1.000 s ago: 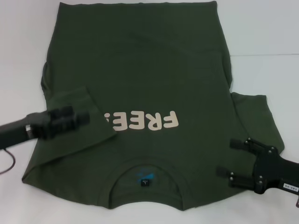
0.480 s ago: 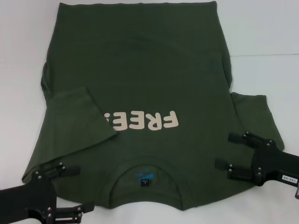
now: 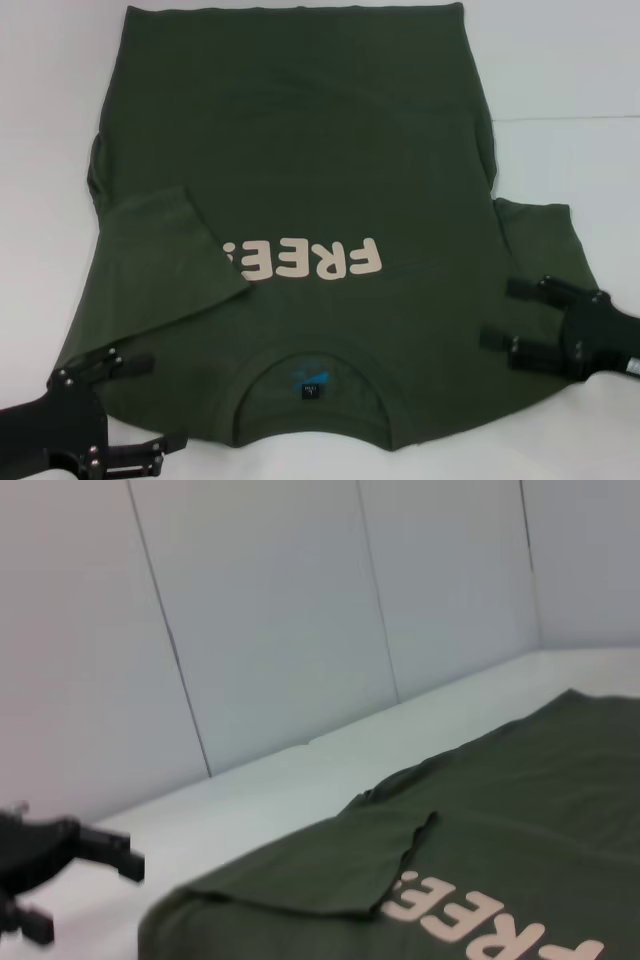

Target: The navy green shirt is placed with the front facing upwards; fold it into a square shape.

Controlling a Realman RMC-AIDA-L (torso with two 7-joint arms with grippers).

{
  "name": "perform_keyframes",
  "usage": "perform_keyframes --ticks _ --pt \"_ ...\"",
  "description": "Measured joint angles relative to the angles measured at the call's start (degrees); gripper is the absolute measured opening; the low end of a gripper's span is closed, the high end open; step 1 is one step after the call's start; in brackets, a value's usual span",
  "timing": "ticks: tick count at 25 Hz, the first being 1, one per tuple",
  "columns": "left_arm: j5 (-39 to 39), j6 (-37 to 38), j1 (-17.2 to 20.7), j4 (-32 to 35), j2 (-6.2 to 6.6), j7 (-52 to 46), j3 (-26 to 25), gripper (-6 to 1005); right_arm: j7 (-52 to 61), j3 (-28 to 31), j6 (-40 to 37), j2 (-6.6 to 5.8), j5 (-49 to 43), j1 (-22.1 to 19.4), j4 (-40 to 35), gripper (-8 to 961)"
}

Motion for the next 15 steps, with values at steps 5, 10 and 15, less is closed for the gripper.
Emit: perform_keyframes --ticks 5,10,15 --pt "-0.4 0.6 -0.2 0.0 0.09 -1.3 0.0 961 30.7 -0.4 -2.8 -0.54 -4.3 2.1 -13.6 921" --pt "-0.5 1.9 -0.3 0.1 0.09 -1.4 0.1 960 59.4 -0.2 -3.5 -4.25 -13.7 6.6 -20.3 917" --pt "-0.5 4.1 -0.5 0.9 0.13 -1.7 0.0 960 79.6 -0.4 -4.7 -7.22 -24.2 11.4 -19.1 913"
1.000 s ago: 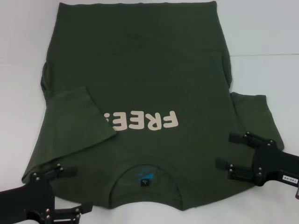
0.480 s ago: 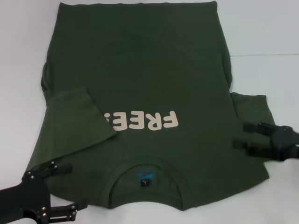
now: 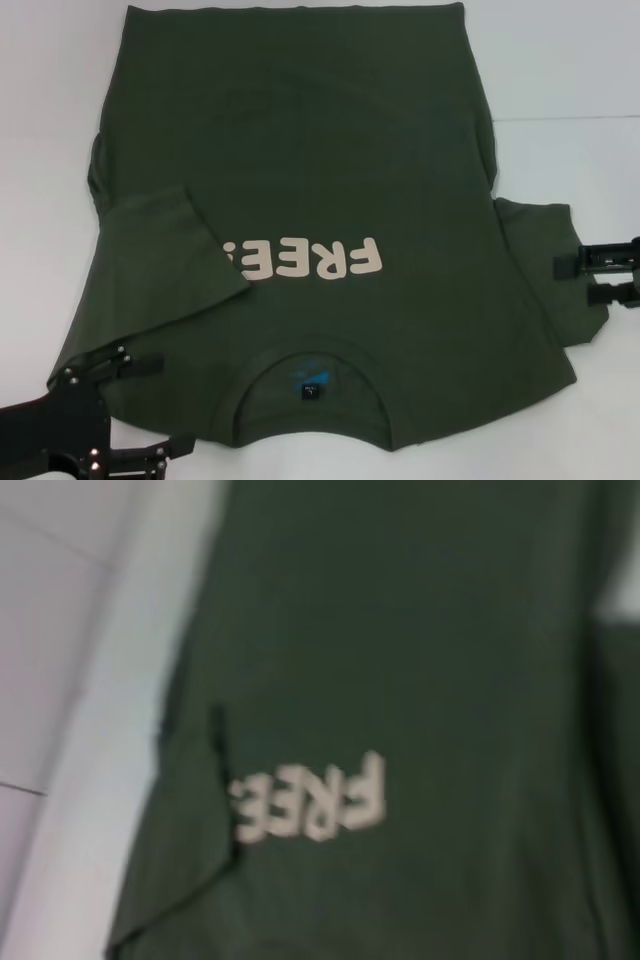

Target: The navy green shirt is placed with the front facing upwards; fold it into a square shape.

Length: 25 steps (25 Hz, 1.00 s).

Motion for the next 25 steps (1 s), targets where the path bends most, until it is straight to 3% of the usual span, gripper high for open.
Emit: perform_keyframes --ticks 8,15,25 --pt "0.1 1.1 -0.3 0.6 0.13 -0.4 0.0 960 10.6 0.3 2.2 -0.85 -5.9 2.5 2.0 913" --pt "0.4 1.2 -0.4 1.6 0.2 -1.2 0.0 960 15.9 0.0 8.3 -3.74 -11.5 4.3 11.4 913" --pt "0.5 0.6 -0.8 1.8 0.2 -2.9 0.8 959 17.1 0.3 9.6 -3.86 -13.2 4.2 12.0 914"
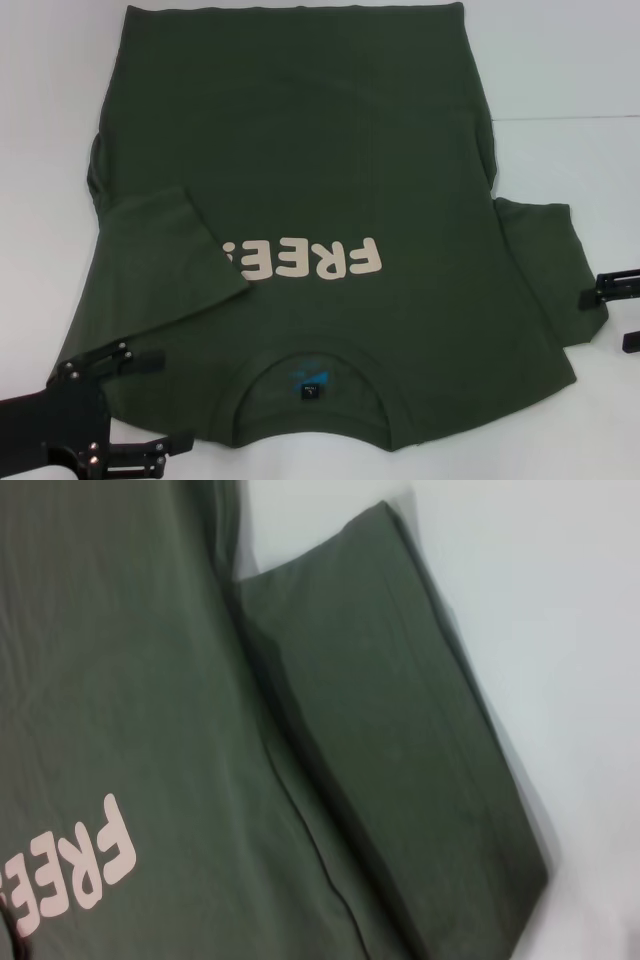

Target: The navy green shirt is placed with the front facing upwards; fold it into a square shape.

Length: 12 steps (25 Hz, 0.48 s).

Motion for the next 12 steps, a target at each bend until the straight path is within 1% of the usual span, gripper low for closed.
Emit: perform_keyframes --ticks 7,12 --pt "0.0 -0.1 -0.3 -0.2 0.0 0.1 0.0 959 0.0 0.0 2.0 0.55 0.3 0.1 1.0 913" --pt "0.0 -0.1 -0.3 -0.2 0.0 0.1 0.0 959 -0.3 0.1 3.8 0.59 0.5 0.7 3.0 913"
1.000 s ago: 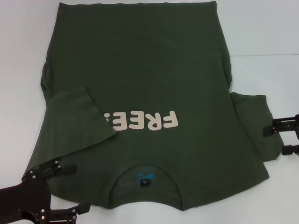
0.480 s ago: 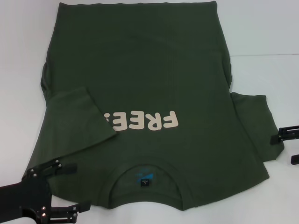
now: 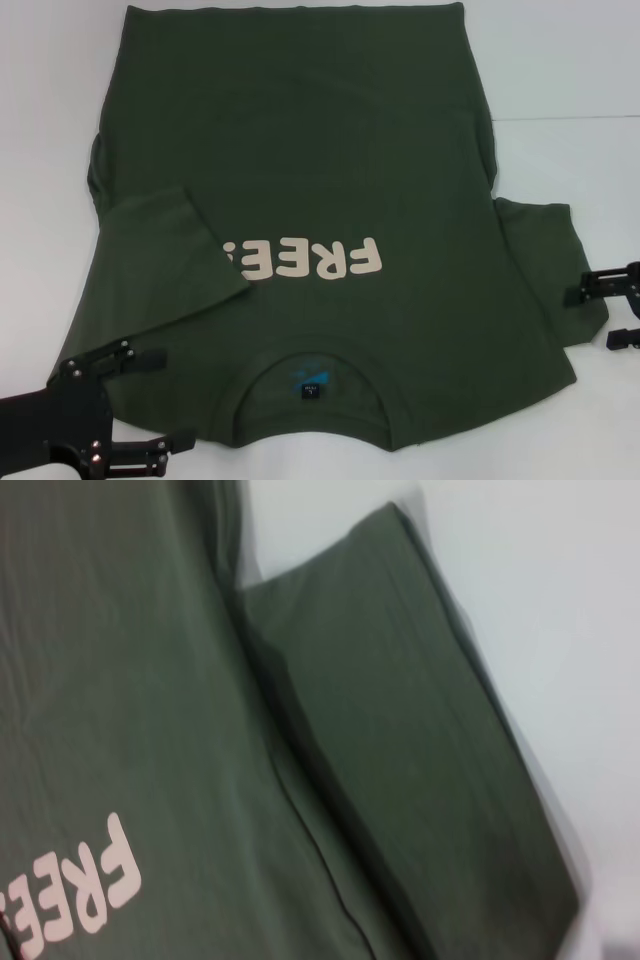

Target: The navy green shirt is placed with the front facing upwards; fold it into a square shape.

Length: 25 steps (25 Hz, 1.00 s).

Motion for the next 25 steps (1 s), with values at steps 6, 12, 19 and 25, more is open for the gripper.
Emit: perform_keyframes --ticks 6,12,19,25 --pt "0.0 0.0 0.0 0.0 0.0 0.0 0.0 960 -0.1 0.0 1.1 0.02 0.3 0.3 0.3 913" --pt "0.0 0.0 0.0 0.0 0.0 0.0 0.0 961 -0.2 -0.2 1.8 0.51 0.3 0.8 1.5 912" --pt "0.0 -0.2 -0.1 0.0 0.0 0.0 0.0 961 -0.2 -0.3 2.8 0.61 0.3 0.8 2.3 912" --pt "0.0 -0.6 -0.1 -0.1 0.0 -0.1 0.0 961 -0.2 0.0 3.8 0.72 0.3 0.8 2.4 913"
